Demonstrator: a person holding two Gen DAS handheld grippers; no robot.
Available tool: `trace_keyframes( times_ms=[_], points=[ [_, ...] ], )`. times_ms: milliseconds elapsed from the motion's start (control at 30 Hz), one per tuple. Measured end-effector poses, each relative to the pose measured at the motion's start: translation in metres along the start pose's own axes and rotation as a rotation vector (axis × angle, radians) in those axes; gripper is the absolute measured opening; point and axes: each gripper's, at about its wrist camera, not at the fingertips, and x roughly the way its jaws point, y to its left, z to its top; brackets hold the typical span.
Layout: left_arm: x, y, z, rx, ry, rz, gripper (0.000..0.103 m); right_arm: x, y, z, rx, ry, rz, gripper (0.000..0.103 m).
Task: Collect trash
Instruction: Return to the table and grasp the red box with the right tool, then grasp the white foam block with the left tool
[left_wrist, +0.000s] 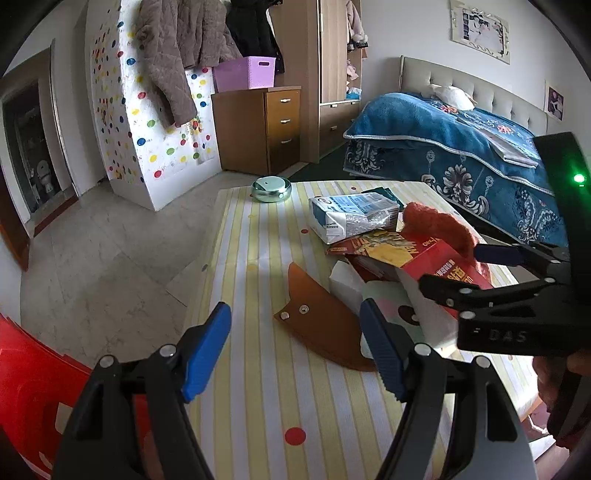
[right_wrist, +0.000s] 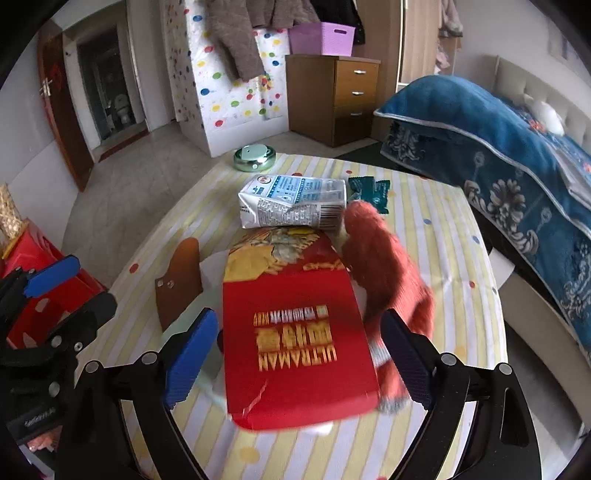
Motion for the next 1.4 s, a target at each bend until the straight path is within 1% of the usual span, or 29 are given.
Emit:
trace_keyframes(
  times_ms=[133,200,233,267,333,533,700,733,800,833,867,933,967,1067,1167,1300,1400],
  points=[
    [0.002,0.001,-0.001,-0.006,0.009,-0.001,0.07,0.018,0.002,0.006,-0.02,0.047,0.003,0.089],
    [0.002,0.003,-0.002,-0.009,0.013,0.001,0.07,0.02,0.002,0.007,-0.024,0.052,-0.002,0.089],
    [0.002,0.004,-0.002,-0.011,0.014,0.002,0.07,0.018,0.003,0.008,-0.019,0.046,0.01,0.087],
    [0.001,0.005,-0.003,-0.013,0.014,0.004,0.07,0.017,0.003,0.008,-0.014,0.045,0.017,0.081],
    [-0.002,0.007,-0.003,-0.017,0.012,0.007,0.07,0.011,0.002,0.008,-0.007,0.033,0.016,0.081],
    [-0.017,0.009,-0.003,-0.023,-0.005,0.016,0.07,-0.023,0.007,0.008,-0.015,-0.049,0.021,0.08],
    [-0.029,-0.001,-0.006,-0.002,-0.019,0.004,0.071,-0.068,0.002,0.004,0.004,-0.133,0.025,0.08],
    [-0.031,-0.004,-0.008,0.002,-0.021,-0.001,0.073,-0.079,-0.002,0.002,0.015,-0.154,0.018,0.08],
    [-0.034,-0.012,-0.009,0.01,-0.028,-0.018,0.077,-0.093,-0.008,-0.001,0.03,-0.181,0.006,0.08],
    [-0.036,-0.018,-0.01,0.015,-0.033,-0.031,0.082,-0.1,-0.012,-0.004,0.04,-0.194,-0.003,0.08],
    [-0.037,-0.024,-0.01,0.02,-0.037,-0.04,0.086,-0.113,-0.021,-0.008,0.062,-0.221,-0.021,0.08],
    [-0.037,-0.034,-0.01,0.03,-0.042,-0.058,0.09,-0.122,-0.029,-0.013,0.077,-0.239,-0.048,0.08],
    [-0.036,-0.042,-0.011,0.039,-0.043,-0.071,0.093,-0.128,-0.035,-0.017,0.087,-0.247,-0.085,0.08],
    [-0.032,-0.067,-0.013,0.073,-0.04,-0.096,0.096,-0.136,-0.053,-0.029,0.12,-0.245,-0.16,0.08],
    [-0.024,-0.092,-0.016,0.115,-0.026,-0.113,0.096,-0.135,-0.075,-0.042,0.172,-0.222,-0.198,0.08],
    [-0.006,-0.117,-0.018,0.15,0.003,-0.105,0.096,-0.134,-0.096,-0.055,0.213,-0.205,-0.203,0.08],
    [0.01,-0.128,-0.016,0.15,0.023,-0.073,0.096,-0.132,-0.11,-0.062,0.233,-0.199,-0.203,0.081]
  ],
)
